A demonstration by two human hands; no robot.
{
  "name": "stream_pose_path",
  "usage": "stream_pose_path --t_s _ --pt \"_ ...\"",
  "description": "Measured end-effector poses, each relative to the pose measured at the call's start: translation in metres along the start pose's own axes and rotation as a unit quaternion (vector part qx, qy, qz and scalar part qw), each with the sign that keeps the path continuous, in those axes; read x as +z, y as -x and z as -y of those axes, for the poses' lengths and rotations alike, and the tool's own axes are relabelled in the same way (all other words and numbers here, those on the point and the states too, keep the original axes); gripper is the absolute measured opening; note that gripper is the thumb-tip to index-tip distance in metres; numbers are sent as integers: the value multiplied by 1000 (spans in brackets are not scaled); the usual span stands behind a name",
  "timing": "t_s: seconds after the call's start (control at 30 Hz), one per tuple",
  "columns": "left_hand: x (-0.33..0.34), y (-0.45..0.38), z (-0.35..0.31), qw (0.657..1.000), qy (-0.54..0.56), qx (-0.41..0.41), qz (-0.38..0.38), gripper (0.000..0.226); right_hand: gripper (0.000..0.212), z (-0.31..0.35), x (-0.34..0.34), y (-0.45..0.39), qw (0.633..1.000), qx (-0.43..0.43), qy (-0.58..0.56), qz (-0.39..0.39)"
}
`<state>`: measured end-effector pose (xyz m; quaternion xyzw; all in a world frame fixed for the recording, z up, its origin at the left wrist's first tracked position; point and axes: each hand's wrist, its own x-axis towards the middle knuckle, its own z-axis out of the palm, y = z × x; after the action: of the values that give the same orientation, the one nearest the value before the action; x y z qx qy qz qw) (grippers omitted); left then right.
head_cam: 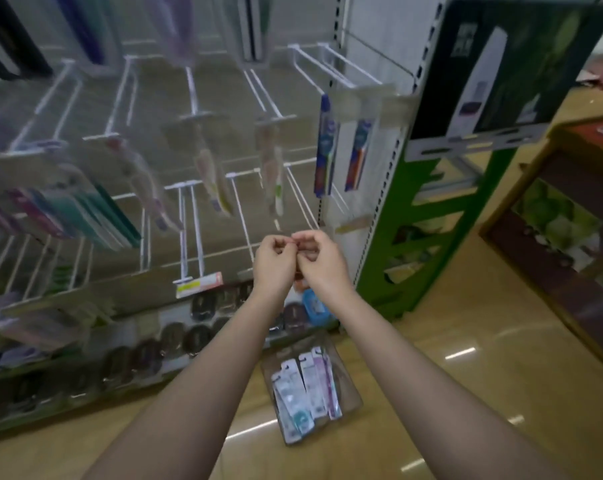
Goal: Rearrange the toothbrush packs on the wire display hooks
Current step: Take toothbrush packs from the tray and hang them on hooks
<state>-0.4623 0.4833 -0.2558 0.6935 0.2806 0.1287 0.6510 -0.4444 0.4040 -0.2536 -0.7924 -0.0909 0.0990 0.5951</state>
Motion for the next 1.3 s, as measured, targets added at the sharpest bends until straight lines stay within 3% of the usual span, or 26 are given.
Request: stream_pose_path --t_s 0.17,0.27,0.37,0.67,0.93,1.13,1.3 --pt "28 -12 59 997 -33 -56 36 10 28 -67 -2 -1 999 47 -5 -26" --pt "42 -19 109 993 -55 -86 58 20 27 -114 5 5 996 72 -21 -49" --pt "52 -16 161 990 -54 -110 70 12 26 -166 13 12 992 107 -30 -53" --pt "78 -22 361 967 -83 -203 128 17 24 -364 56 38 972 217 -64 -62" --pt "79 -48 536 948 -116 -253 154 15 20 -534 113 40 950 306 -54 -43" --pt "91 -88 629 955 -110 -237 143 17 22 -624 145 3 944 327 -44 -16" --pt "101 -118 694 950 -89 -270 128 18 29 -684 153 -32 944 319 28 81"
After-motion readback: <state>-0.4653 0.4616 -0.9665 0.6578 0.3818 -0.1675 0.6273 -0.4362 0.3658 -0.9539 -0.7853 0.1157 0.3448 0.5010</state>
